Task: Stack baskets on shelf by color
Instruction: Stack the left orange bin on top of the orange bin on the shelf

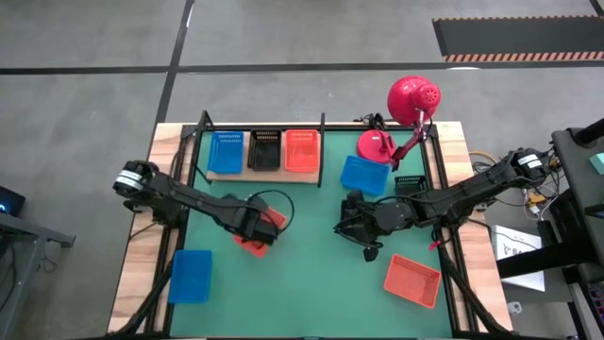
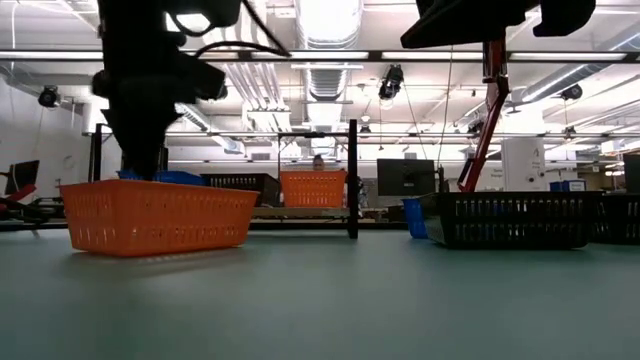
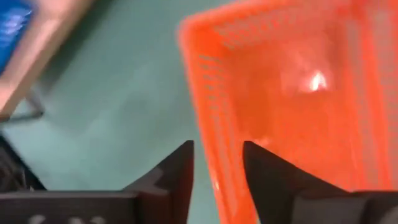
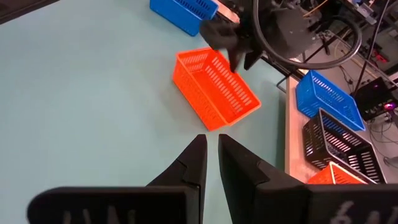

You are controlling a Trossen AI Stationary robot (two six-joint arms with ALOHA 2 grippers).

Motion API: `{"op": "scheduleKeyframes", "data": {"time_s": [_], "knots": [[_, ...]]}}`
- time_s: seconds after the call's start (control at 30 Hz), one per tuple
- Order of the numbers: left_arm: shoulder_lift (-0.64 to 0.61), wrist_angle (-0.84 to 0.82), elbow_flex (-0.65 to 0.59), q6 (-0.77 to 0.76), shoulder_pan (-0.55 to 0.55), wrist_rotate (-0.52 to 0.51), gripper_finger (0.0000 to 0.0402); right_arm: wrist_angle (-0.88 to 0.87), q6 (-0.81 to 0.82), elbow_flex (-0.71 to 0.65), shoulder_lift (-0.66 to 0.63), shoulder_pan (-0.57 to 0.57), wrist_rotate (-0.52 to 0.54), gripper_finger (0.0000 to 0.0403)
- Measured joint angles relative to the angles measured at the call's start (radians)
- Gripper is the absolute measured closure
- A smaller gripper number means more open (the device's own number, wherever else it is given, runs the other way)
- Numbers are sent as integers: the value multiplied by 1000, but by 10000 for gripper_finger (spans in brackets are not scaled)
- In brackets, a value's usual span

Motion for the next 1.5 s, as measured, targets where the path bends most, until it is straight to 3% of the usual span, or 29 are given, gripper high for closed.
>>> {"op": "scheduleKeyframes", "data": {"time_s": [0.1, 0.23, 0.53, 0.97, 1.07, 1.17, 1.23, 1.37, 1.5], "knots": [[-19, 4, 14, 289, -17, 114, 246, 0, 0, 0, 0, 0, 0, 369], [-44, 14, 15, 560, -68, 235, 236, 0, 4, 0, 0, 0, 0, 369], [-62, 153, -14, 765, -119, 242, 235, 1, 7, 0, 0, 0, 0, 369], [-60, 442, -186, 794, -123, 242, 244, -8, 16, 0, 0, 0, 0, 369], [-60, 453, -195, 794, -123, 231, 283, -8, 15, 0, 0, 0, 0, 369], [-60, 447, -191, 793, -123, 222, 359, -8, 5, 0, 0, 0, 0, 369], [-60, 453, -179, 757, -123, 217, 389, -8, -2, 0, 0, 0, 0, 369], [-60, 423, -121, 660, -127, 148, 399, -22, -20, 0, -2, 0, 0, 369], [-60, 329, 17, 611, -130, 58, 400, -65, -27, 0, -14, 0, 0, 369]]}}
